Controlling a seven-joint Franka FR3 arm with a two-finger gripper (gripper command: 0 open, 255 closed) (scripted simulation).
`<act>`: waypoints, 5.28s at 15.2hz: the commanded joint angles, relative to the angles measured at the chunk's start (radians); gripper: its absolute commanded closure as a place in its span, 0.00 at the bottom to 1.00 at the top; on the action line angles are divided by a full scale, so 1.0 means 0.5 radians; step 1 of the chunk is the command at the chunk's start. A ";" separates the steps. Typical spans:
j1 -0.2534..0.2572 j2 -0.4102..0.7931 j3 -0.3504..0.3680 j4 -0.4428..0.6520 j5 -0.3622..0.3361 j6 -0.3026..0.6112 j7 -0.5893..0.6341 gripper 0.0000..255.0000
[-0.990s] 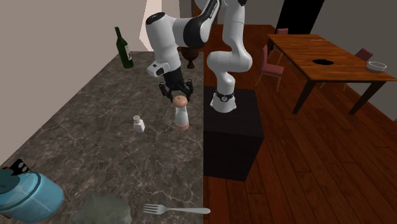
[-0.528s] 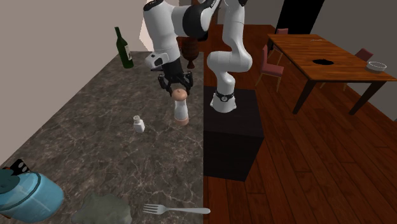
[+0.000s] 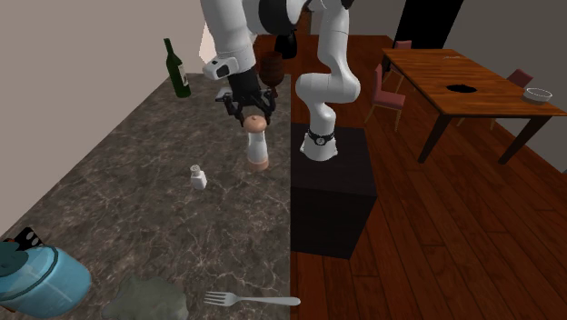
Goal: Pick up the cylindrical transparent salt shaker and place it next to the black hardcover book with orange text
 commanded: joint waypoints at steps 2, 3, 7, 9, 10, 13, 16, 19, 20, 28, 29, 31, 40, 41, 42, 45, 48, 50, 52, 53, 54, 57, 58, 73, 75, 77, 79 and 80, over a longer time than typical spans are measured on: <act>0.006 -0.001 0.014 0.083 0.009 -0.084 0.006 1.00; 0.007 -0.001 0.019 0.109 0.012 -0.110 0.008 1.00; 0.015 0.002 0.036 0.217 0.024 -0.215 0.017 1.00; 0.019 0.007 0.044 0.274 0.031 -0.267 0.020 1.00; 0.022 0.010 0.047 0.302 0.034 -0.293 0.022 1.00; 0.029 0.021 0.057 0.391 0.045 -0.371 0.026 1.00; 0.037 0.036 0.065 0.483 0.056 -0.448 0.029 1.00; 0.045 0.056 0.071 0.579 0.067 -0.525 0.031 1.00; 0.048 0.063 0.072 0.611 0.071 -0.551 0.031 1.00; 0.050 0.091 0.057 0.825 0.072 -0.737 -0.003 1.00; 0.032 0.061 0.035 0.814 0.046 -0.753 -0.038 1.00; -0.002 0.006 -0.011 0.798 -0.007 -0.787 -0.112 1.00; -0.129 -0.152 -0.264 0.839 -0.250 -0.933 -0.486 1.00; -0.139 -0.161 -0.297 0.854 -0.277 -0.947 -0.532 1.00; -0.147 -0.167 -0.332 0.872 -0.304 -0.961 -0.579 1.00; -0.164 -0.175 -0.443 0.937 -0.383 -1.000 -0.725 1.00; -0.166 -0.166 -0.569 1.022 -0.457 -1.034 -0.878 1.00; -0.158 -0.150 -0.662 1.089 -0.503 -1.053 -0.984 1.00; -0.139 -0.128 -0.765 1.165 -0.547 -1.070 -1.093 1.00; -0.124 -0.115 -0.822 1.207 -0.567 -1.078 -1.148 1.00; -0.106 -0.100 -0.881 1.251 -0.586 -1.085 -1.205 1.00; -0.027 -0.049 -1.083 1.399 -0.638 -1.104 -1.376 1.00; 0.009 -0.030 -1.161 1.454 -0.653 -1.110 -1.435 1.00; 1.425 -0.297 -2.549 2.964 -1.256 -1.529 -2.198 1.00; 1.295 -0.283 -2.489 2.792 -1.211 -1.441 -2.156 1.00; 1.190 -0.274 -2.442 2.647 -1.178 -1.362 -2.124 1.00; 1.101 -0.269 -2.405 2.522 -1.154 -1.289 -2.099 1.00; 1.061 -0.269 -2.388 2.464 -1.144 -1.255 -2.087 1.00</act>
